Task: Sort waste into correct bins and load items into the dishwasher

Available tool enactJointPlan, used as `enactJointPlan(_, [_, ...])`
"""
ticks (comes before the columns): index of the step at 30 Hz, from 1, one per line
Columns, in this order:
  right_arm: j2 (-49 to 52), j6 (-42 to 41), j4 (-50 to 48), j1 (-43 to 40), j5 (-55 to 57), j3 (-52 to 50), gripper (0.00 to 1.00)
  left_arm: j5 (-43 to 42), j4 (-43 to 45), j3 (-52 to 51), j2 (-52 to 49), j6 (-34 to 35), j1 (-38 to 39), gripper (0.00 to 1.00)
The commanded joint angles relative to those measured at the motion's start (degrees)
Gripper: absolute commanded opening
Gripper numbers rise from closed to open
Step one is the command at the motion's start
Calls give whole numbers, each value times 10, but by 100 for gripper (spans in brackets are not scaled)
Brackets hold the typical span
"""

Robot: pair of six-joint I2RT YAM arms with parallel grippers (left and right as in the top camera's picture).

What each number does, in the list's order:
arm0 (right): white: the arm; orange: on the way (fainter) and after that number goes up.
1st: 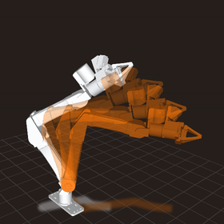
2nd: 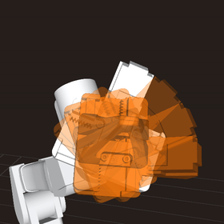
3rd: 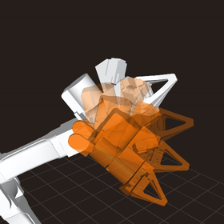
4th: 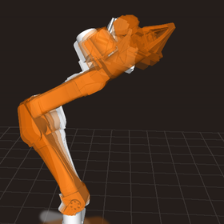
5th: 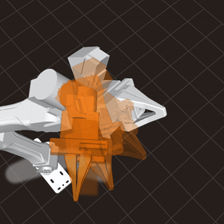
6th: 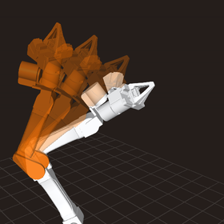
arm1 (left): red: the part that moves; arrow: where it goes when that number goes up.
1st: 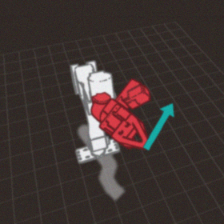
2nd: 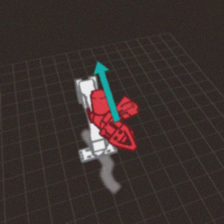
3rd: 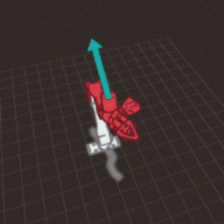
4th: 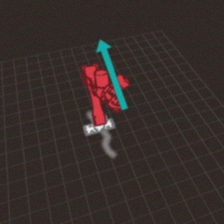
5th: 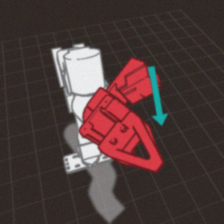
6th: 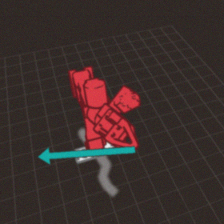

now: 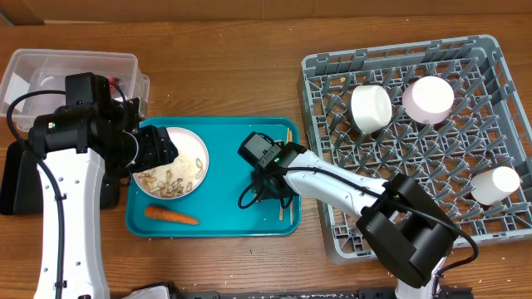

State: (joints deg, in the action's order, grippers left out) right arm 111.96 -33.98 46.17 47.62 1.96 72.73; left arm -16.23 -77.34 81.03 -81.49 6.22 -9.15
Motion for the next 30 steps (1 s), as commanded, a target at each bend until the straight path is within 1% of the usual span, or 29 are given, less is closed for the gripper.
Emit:
enactJointPlan(1, [11,-18,0,1,-3,-5,47,2,0,4,2,2,-2,70])
enactJointPlan(2, [11,-26,2,1,-3,-5,39,2,0,4,2,2,-2,70])
enactJointPlan(4, [11,-44,7,1,-3,-5,28,2,0,4,2,2,-2,70])
enactJointPlan(9, [11,-68,16,1,-6,-5,14,2,0,4,2,2,-2,70])
enactJointPlan(15, [11,-68,24,0,-17,-5,10,2,-2,4,2,2,-2,70])
enactJointPlan(17, [10,-67,24,0,-21,-3,4,2,-2,4,2,2,-2,70])
enactJointPlan(20, [2,-60,33,-4,-20,6,4,2,-3,4,2,2,-2,70])
enactJointPlan(25, [-44,1,82,-27,-20,69,4,2,-2,4,2,2,-2,70])
enactJointPlan(28, [-83,58,137,-51,-15,130,4,2,-2,4,2,2,-2,70])
enactJointPlan(30, [-105,79,182,-71,8,168,4,2,-2,4,2,2,-2,70])
